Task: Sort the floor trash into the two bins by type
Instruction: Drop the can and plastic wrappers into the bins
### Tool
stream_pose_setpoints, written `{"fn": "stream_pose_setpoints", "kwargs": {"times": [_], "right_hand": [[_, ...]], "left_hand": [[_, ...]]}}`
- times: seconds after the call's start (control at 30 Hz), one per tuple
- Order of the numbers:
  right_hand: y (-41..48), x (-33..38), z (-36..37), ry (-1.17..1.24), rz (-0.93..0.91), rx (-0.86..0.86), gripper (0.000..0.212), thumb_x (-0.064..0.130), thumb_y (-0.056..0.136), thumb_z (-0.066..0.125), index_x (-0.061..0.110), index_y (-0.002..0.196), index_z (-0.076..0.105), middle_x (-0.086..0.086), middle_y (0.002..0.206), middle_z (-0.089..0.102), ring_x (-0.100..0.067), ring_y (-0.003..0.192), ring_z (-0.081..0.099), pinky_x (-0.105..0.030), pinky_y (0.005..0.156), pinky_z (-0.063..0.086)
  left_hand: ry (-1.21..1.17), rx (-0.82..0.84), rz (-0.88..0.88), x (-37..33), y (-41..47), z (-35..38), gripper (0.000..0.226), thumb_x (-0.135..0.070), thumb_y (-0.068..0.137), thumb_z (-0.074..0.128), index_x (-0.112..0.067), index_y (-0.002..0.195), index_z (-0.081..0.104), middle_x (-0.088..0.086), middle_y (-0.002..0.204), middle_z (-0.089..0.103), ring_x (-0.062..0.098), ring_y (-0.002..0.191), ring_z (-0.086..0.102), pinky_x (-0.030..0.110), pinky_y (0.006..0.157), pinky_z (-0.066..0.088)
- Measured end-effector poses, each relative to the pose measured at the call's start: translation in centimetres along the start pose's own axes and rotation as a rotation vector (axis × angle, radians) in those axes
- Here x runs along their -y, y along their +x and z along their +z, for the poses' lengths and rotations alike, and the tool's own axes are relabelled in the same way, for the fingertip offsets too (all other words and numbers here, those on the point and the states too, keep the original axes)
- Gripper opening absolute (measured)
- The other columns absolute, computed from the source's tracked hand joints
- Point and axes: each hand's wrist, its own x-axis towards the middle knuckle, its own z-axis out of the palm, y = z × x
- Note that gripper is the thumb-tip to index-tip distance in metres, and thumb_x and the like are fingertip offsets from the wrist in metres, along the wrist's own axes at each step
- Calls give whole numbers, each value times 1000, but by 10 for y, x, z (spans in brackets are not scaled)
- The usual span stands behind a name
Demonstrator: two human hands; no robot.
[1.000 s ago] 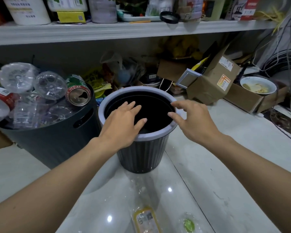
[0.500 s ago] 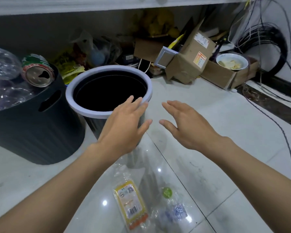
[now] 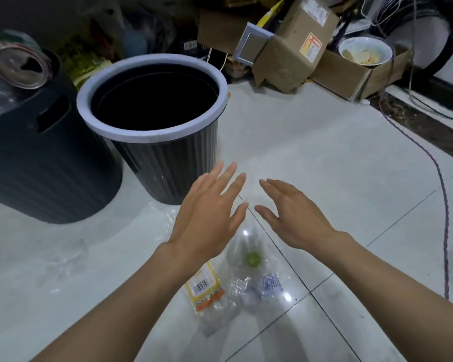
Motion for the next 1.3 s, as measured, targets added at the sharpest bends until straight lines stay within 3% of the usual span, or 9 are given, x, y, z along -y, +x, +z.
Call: {"fn": "stream_pose_setpoints", "kwargs": {"times": [0.27, 0.5, 0.73, 0.93, 1.03, 1.13, 1.3], "right_hand": [[-13, -10, 34, 27, 49, 105, 62, 45, 101, 38, 20, 154, 20, -2, 158, 26, -15, 146, 20, -25, 114, 19], [-29, -23, 70, 171, 60, 311, 74, 48, 93, 55, 24, 154, 20, 0, 156, 31, -18, 142, 30, -31, 113, 31], [-36, -31, 97, 201, 193, 408, 85, 34, 83, 74, 25, 152, 25, -6, 141, 47, -22, 129, 44, -33, 105, 40], [-37, -32, 103, 290, 252, 350, 74, 20, 83, 75, 20, 146, 38, -6, 123, 58, -20, 112, 55, -25, 96, 43], [-38, -32, 105, 351, 280, 329, 66, 14, 83, 74, 17, 142, 45, 0, 104, 60, -16, 93, 56, -18, 86, 43], [-39, -34, 106, 381, 309, 298, 50, 11, 85, 72, 14, 132, 56, 4, 86, 60, -11, 80, 55, -14, 75, 40], [-39, -39, 106, 400, 343, 250, 26, 9, 87, 67, 10, 113, 68, 0, 79, 66, -12, 74, 62, -6, 63, 40]], "left_hand": [[-34, 148, -71, 1, -27, 38, 58, -51, 99, 34, -29, 152, 25, -7, 160, 13, 13, 149, 4, 26, 111, -4], [-88, 292, -51, 0, -54, 63, 59, -51, 100, 30, -30, 153, 16, -7, 161, 9, 14, 149, 2, 25, 116, 4], [-104, 321, -61, 6, -64, 75, 59, -50, 100, 33, -31, 153, 17, -7, 161, 12, 14, 149, 5, 28, 117, 10], [-105, 330, -65, 8, -67, 82, 59, -51, 100, 33, -32, 153, 15, -7, 161, 10, 13, 148, 6, 27, 117, 10], [-113, 333, -66, 9, -69, 83, 59, -50, 100, 35, -32, 153, 16, -7, 161, 11, 14, 148, 7, 27, 117, 10], [-116, 330, -73, 9, -69, 83, 59, -50, 100, 35, -32, 153, 16, -7, 161, 11, 13, 148, 7, 27, 117, 10], [-111, 326, -75, 10, -69, 85, 59, -51, 100, 33, -33, 153, 13, -9, 161, 9, 12, 148, 6, 26, 117, 10]]}}
